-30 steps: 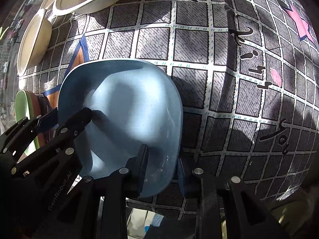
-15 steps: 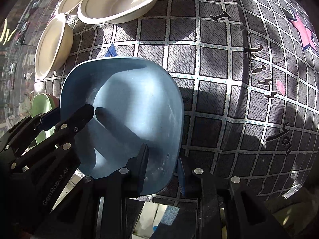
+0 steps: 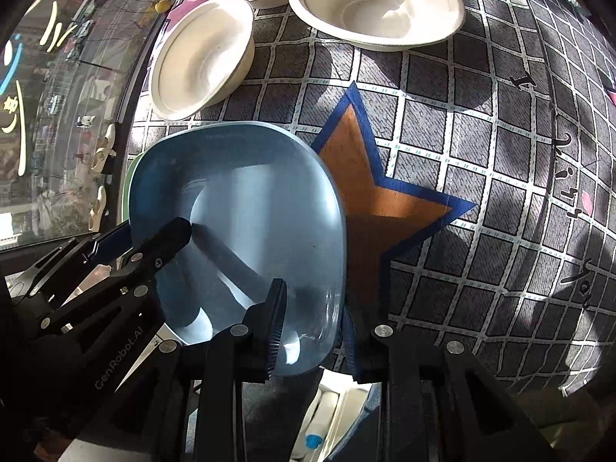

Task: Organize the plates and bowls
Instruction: 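Carry the blue bowl with both grippers over the green bowl, then lower the blue bowl into the green bowl and open both grippers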

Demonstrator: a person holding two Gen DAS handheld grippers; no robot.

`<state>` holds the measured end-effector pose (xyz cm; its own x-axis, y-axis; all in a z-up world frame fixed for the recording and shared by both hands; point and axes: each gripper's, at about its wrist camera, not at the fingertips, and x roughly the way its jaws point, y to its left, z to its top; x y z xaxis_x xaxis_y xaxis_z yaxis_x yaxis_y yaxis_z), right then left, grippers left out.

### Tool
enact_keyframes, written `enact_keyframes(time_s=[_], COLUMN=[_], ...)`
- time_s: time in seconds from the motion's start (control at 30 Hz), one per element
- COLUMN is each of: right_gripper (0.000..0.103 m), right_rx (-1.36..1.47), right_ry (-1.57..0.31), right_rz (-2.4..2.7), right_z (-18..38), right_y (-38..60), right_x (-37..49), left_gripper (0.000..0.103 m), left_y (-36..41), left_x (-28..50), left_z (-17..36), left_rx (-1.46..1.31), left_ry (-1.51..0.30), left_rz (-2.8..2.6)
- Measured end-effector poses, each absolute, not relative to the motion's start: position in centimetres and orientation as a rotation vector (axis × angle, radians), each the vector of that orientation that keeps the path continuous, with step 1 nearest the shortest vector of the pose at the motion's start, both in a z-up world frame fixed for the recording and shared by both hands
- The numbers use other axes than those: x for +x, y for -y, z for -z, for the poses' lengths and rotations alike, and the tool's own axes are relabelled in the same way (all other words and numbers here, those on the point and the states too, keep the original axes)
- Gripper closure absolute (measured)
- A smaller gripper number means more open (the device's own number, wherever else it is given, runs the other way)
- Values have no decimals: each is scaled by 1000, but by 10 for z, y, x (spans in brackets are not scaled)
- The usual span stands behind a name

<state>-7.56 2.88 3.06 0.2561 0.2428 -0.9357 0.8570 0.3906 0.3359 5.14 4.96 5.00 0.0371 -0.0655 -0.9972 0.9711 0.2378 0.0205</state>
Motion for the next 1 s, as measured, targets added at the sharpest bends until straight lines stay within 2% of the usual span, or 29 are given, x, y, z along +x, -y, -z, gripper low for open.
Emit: enact_keyframes(time_s=[0.23,0.53,0.87,1.0], right_gripper=[73,73,73,73], right_rx=[1138,1146,1116,1117], right_ry=[-1262,-1296,-1325,-1325], right_rz=[493,462,490,492], right_z=[-18,2,11,11], right_y=[-50,-65,-69,-69], right_x=[-32,16,32,30], left_gripper=[67,67,67,61], left_y=[-66,-71,-70,-69], left_x=[90,129,143,147], left_z=[-55,-37,-19,-20], left_rx=[1003,970,962,933], left_ry=[-1220,-1242,-1256,-1266], left_rz=[959,935,948,953])
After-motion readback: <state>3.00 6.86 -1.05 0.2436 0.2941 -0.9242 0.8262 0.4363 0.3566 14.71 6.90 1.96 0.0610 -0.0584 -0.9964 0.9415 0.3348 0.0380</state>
